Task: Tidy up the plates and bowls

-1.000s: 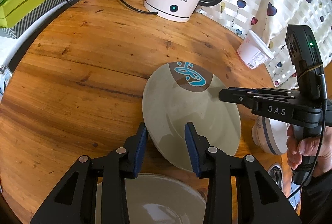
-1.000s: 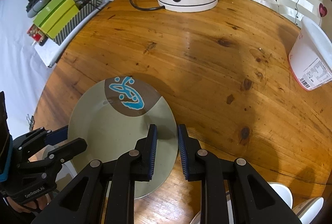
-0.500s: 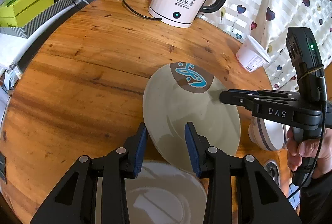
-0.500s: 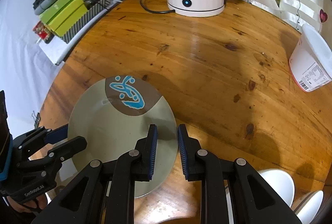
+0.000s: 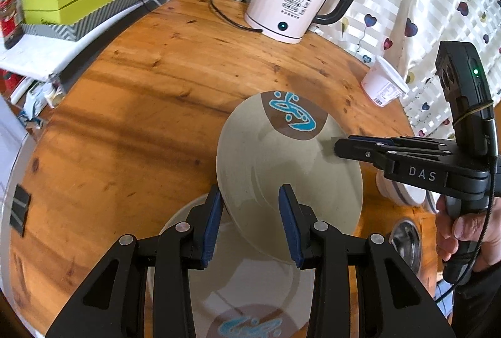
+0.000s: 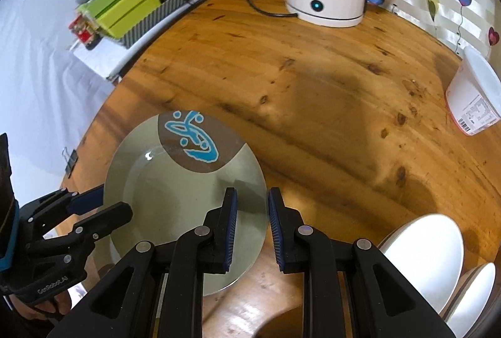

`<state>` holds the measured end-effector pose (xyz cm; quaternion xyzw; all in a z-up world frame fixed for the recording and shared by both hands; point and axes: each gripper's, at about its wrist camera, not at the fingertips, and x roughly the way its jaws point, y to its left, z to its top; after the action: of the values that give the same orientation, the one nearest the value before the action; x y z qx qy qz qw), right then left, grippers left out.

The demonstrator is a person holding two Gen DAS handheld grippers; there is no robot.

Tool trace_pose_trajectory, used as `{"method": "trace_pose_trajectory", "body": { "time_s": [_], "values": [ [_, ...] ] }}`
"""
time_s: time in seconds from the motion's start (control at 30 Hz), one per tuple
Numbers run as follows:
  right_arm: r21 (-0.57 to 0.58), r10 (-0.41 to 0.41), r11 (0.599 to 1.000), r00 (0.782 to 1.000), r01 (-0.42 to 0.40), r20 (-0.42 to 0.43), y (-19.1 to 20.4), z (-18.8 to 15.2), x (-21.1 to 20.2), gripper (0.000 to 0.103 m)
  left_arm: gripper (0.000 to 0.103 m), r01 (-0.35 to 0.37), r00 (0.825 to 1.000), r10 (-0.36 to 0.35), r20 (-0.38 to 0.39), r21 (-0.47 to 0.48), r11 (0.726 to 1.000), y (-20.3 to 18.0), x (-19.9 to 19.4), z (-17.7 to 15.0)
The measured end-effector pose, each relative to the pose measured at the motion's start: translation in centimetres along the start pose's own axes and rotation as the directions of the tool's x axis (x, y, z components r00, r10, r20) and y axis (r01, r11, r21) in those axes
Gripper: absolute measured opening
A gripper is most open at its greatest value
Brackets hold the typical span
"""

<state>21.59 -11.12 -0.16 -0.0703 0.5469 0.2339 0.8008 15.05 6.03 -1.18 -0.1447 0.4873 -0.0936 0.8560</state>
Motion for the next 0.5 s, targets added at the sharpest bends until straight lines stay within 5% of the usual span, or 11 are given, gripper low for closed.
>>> {"method": "trace_pose_trajectory", "body": {
  "time_s": [0.5],
  "values": [
    [-0.03,0.024,0.999,0.999,-0.025,-0.029,3.0,-2.6,0.7,0.02,0.038,-0.039,0.999,0.039,-0.011,-0.022,0.999,1.4,-1.8,-3.4]
  ]
}}
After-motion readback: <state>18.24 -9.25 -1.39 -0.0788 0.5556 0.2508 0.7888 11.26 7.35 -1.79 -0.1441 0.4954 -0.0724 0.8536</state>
